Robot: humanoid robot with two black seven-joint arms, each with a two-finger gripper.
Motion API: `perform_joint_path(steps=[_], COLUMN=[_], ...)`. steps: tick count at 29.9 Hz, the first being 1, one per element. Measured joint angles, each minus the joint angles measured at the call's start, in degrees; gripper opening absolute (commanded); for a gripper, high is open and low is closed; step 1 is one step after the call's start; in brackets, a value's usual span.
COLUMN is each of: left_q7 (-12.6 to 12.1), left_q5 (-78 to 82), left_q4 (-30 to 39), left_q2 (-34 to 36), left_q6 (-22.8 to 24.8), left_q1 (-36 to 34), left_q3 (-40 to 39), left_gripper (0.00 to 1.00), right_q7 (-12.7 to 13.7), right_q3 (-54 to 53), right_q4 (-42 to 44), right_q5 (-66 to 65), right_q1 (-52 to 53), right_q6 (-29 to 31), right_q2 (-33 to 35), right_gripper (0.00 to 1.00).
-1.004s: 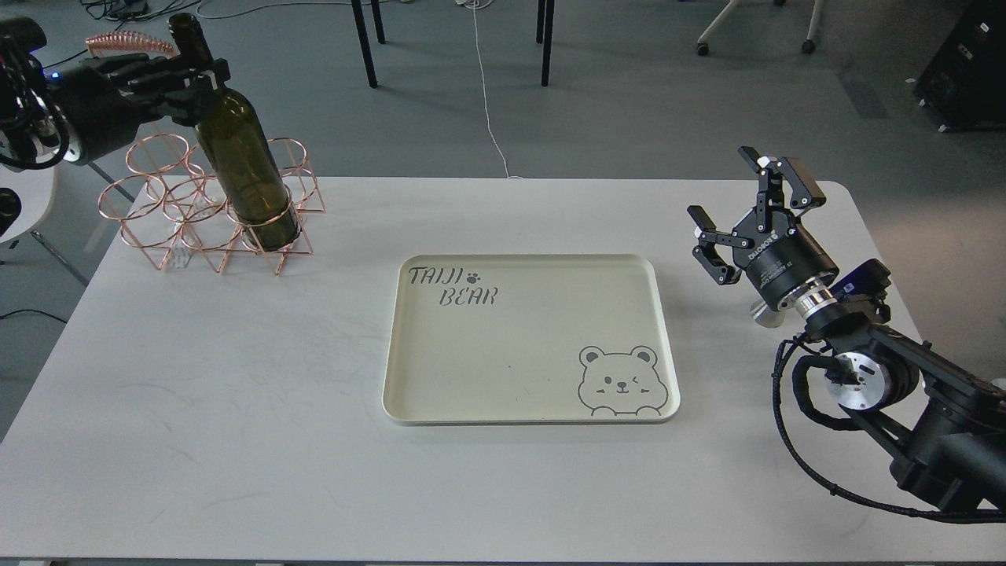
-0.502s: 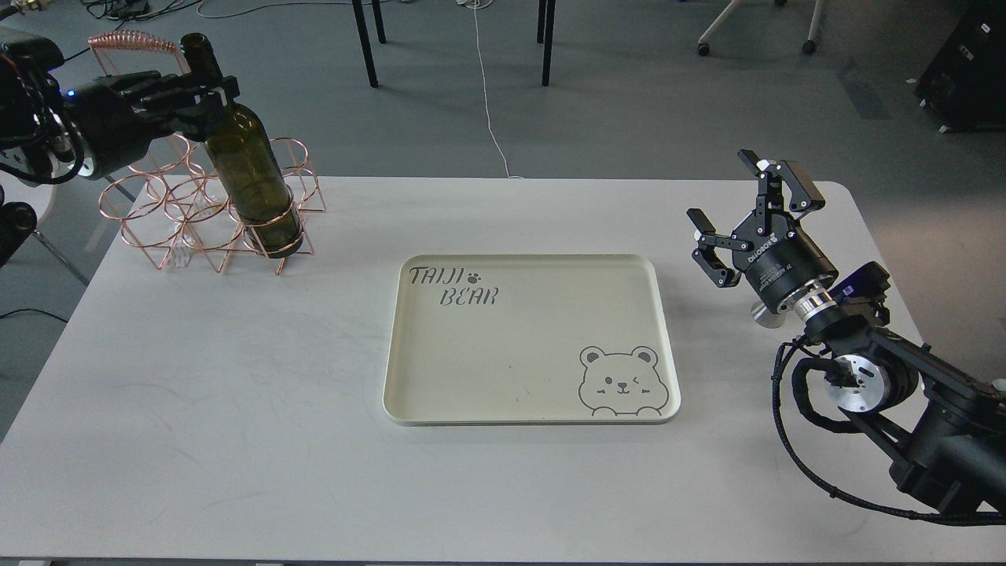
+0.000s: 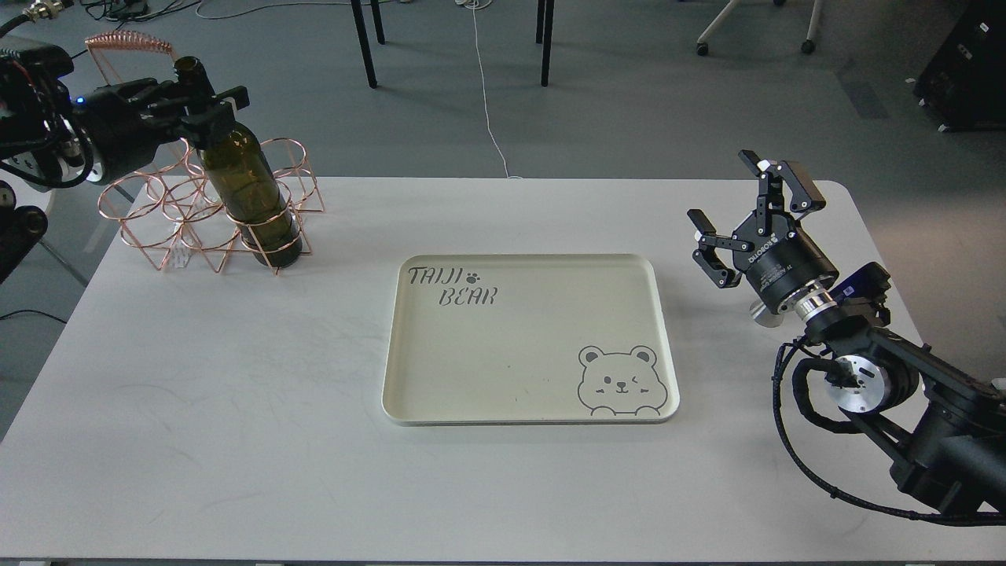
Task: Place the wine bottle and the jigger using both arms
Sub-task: 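Open the left gripper and withdraw it from the bottle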
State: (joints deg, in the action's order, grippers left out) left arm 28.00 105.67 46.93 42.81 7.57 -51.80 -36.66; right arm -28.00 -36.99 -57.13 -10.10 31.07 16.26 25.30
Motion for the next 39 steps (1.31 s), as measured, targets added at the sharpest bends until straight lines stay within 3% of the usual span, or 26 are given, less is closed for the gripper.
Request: perform_joint_path(steps=[4,11,17,21,26,30,39], left_q7=[0.0,0.0,0.0,0.0,0.0,0.0,0.0], left_q5=[-0.2,-5.2,-18.8,-32.8,-49.2,-52.4,-53.2], left_q4=[0.1,1.6,9.7,18.0,28.5,32.8,33.5], left_q2=[0.1,2.5,8.9,10.0,3.2,-3.8,-19.7], left_q6=[-0.1,0.0,0.0,0.0,0.0,0.0,3.7], left_q1=[-0.1,2.3,11.4,22.6,38.5,47.3,51.2], left_q3=[-0.1,-0.3,-2.7,-11.6,-27.4,-34.9,-36.3], left_gripper=[0.96,0.98,0.98,0.98,0.98,0.98,0.98], right_q7=[0.0,0.0,0.0,0.0,0.0,0.0,0.0], right_q3=[0.0,-0.2,-1.9,-2.4,-2.6,-2.8,-2.1], right_q4=[0.0,0.0,0.0,0.0,0.1,0.4,0.0], right_q5=[0.0,0.0,0.0,0.0,0.2,0.2,0.1], right_q1=[0.0,0.0,0.1,0.1,0.1,0.8,-1.1], right_q6=[0.0,0.0,-1.7,-2.3,-2.4,-2.3,-1.8], right_q2=[0.0,0.0,-0.6,-1.5,-2.7,-3.0,-3.2], right_gripper=[0.99,0.99,0.99,0.99,0.99,0.99,0.99])
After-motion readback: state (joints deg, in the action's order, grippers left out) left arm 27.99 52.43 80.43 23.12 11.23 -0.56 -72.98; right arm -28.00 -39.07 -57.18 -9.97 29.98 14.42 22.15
